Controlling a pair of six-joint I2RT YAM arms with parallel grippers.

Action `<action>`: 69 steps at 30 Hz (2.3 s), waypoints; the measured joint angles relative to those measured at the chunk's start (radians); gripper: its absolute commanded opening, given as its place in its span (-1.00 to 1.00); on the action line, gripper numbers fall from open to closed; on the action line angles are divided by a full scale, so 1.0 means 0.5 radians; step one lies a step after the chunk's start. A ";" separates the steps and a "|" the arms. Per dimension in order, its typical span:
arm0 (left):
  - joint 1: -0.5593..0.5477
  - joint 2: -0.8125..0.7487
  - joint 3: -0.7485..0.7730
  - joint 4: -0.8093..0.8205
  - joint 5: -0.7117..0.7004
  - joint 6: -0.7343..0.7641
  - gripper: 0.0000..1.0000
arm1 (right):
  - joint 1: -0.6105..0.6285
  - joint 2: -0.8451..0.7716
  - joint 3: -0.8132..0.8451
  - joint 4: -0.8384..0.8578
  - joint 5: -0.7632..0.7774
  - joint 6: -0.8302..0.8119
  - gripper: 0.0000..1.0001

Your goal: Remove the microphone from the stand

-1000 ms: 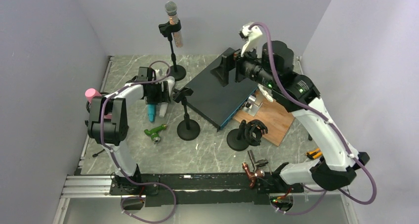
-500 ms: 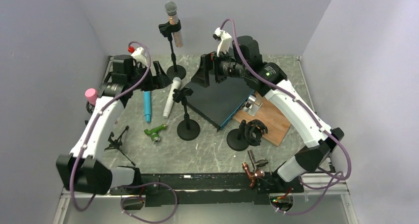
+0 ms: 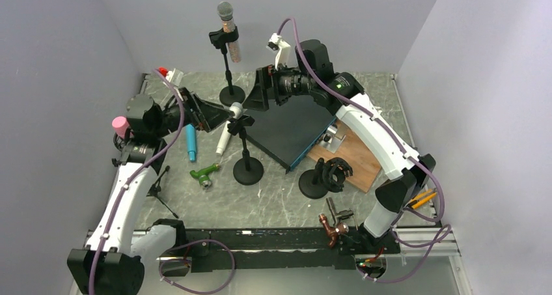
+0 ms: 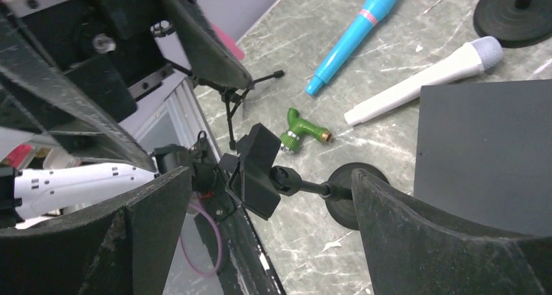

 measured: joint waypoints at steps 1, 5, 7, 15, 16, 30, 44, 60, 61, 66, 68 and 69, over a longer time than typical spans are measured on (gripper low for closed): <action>-0.002 0.018 -0.043 0.061 0.068 -0.026 0.92 | -0.002 0.008 0.005 -0.008 -0.019 -0.008 0.84; 0.000 0.098 -0.069 0.033 0.215 0.024 0.90 | -0.003 0.044 0.021 -0.089 -0.096 -0.059 0.67; 0.001 0.117 -0.070 0.018 0.265 0.049 0.89 | -0.003 0.089 0.066 -0.147 -0.142 -0.088 0.68; 0.001 0.213 -0.068 0.006 0.379 0.106 0.82 | -0.005 0.187 0.131 -0.280 -0.239 -0.172 0.68; 0.001 0.228 -0.068 -0.010 0.393 0.117 0.79 | -0.005 0.189 0.131 -0.293 -0.243 -0.179 0.66; 0.012 0.291 -0.068 -0.109 0.434 0.146 0.50 | 0.057 0.269 0.210 -0.322 -0.271 -0.198 0.29; 0.110 0.346 -0.019 -0.199 0.446 0.142 0.39 | 0.084 0.381 0.344 -0.354 -0.270 -0.214 -0.18; -0.078 0.356 -0.177 -0.351 0.326 0.217 0.43 | 0.103 0.306 0.114 -0.217 -0.249 -0.237 -0.22; -0.078 0.363 -0.181 -0.410 0.310 0.249 0.46 | 0.107 0.282 0.079 -0.199 -0.249 -0.237 -0.18; -0.079 0.365 -0.155 -0.576 0.263 0.346 0.57 | 0.125 0.285 0.097 -0.233 -0.237 -0.247 0.09; -0.079 0.365 -0.097 -0.624 0.256 0.351 0.61 | 0.121 0.343 0.188 -0.286 -0.218 -0.250 0.29; -0.079 0.364 -0.063 -0.636 0.253 0.351 0.62 | 0.119 0.368 0.228 -0.308 -0.210 -0.245 0.39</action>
